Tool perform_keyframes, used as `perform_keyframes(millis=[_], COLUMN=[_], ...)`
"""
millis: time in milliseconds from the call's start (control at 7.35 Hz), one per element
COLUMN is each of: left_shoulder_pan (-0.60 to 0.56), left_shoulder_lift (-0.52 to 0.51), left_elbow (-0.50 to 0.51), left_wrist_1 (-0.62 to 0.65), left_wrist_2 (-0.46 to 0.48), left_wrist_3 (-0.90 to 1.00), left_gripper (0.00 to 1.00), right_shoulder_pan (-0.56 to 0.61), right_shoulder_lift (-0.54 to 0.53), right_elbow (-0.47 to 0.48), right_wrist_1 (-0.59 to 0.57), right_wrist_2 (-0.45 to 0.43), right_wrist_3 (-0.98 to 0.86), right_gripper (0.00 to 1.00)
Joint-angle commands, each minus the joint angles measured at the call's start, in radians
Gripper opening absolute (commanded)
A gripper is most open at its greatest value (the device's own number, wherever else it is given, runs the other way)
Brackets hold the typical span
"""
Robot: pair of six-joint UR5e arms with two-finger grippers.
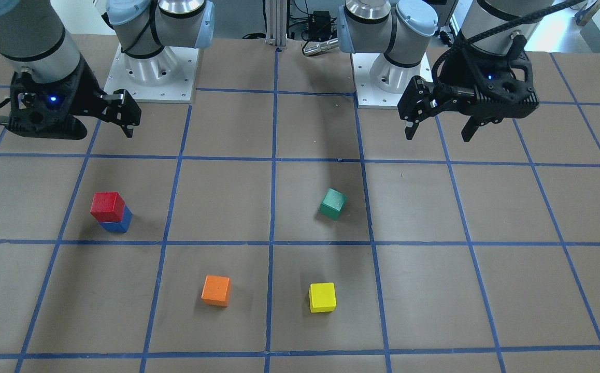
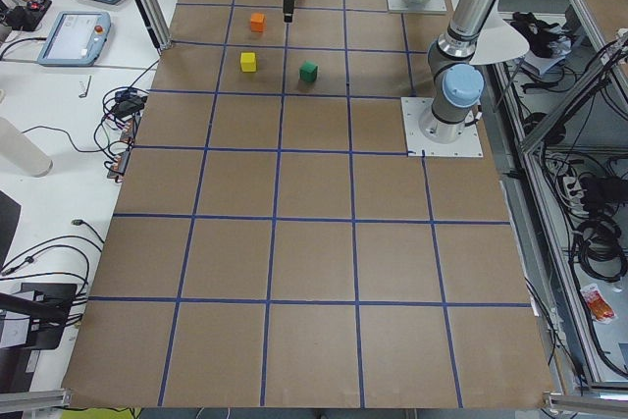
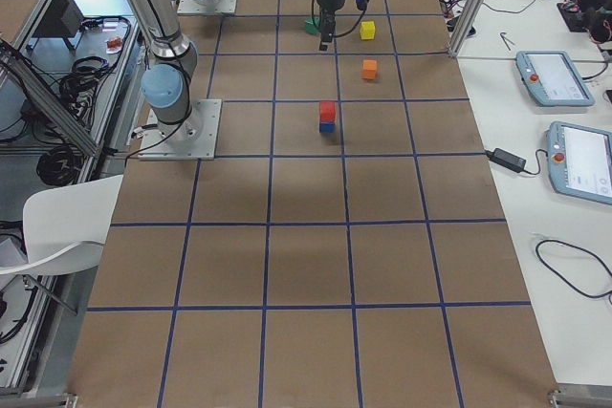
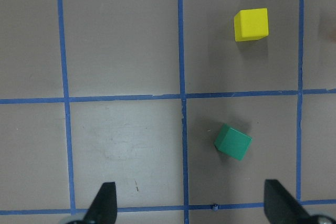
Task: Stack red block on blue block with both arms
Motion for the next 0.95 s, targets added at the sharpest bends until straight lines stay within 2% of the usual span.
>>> perform_keyframes(millis=[0, 816], left_shoulder_pan=[0.0, 0.0], left_shoulder_lift=[0.0, 0.0], left_elbow=[0.0, -0.002], left_wrist_1=[0.0, 0.0], left_wrist_2=[0.002, 0.002], left_wrist_3=[0.0, 0.0], left_gripper=[1.0, 1.0], right_shoulder_pan=[0.038, 0.036], right_shoulder_lift=[-0.006, -0.021], right_elbow=[0.001, -0.008], right_wrist_1=[0.003, -0.003], right_wrist_2=[0.007, 0.03], right_wrist_3=[0.034, 0.024], right_gripper=[1.0, 1.0])
